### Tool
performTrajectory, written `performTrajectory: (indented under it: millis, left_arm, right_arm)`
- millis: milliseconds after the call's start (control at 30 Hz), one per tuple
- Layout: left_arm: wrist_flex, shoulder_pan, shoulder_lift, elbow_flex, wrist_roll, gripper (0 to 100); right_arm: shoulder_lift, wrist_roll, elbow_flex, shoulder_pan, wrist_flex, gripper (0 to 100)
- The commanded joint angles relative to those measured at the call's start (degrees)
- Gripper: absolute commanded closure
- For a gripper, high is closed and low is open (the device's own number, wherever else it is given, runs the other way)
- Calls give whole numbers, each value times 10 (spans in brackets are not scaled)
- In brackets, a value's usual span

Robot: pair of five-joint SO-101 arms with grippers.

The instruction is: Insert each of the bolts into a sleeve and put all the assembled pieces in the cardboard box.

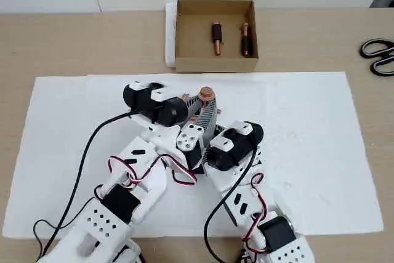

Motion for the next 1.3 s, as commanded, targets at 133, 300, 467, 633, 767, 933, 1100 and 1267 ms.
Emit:
performTrajectory:
  millis: [133, 300, 467, 633, 767, 933, 1100, 1267]
  left_arm:
    - [-18, 3, -14, -4, 33, 994]
    - [-68, 2, -13, 22, 32, 994]
    - [-84, -1, -13, 40, 32, 994]
    - [-84, -2, -13, 40, 32, 994]
    - [-84, -2, -13, 40, 31, 994]
    - [-84, -2, -13, 53, -7, 994]
    - [-85, -1, -17, 64, -9, 994]
    - [-85, 0, -17, 64, -9, 994]
  right_arm:
    - [-13, -7, 4, -1, 1, 995]
    - [-13, -7, 4, -1, 1, 995]
    - [-13, -7, 4, -1, 1, 995]
    - [-13, -7, 4, -1, 1, 995]
    - [-13, -7, 4, -1, 1, 995]
    - [-13, -7, 4, -1, 1, 995]
    - [-13, -7, 4, -1, 1, 995]
    - [-13, -7, 4, 0, 1, 995]
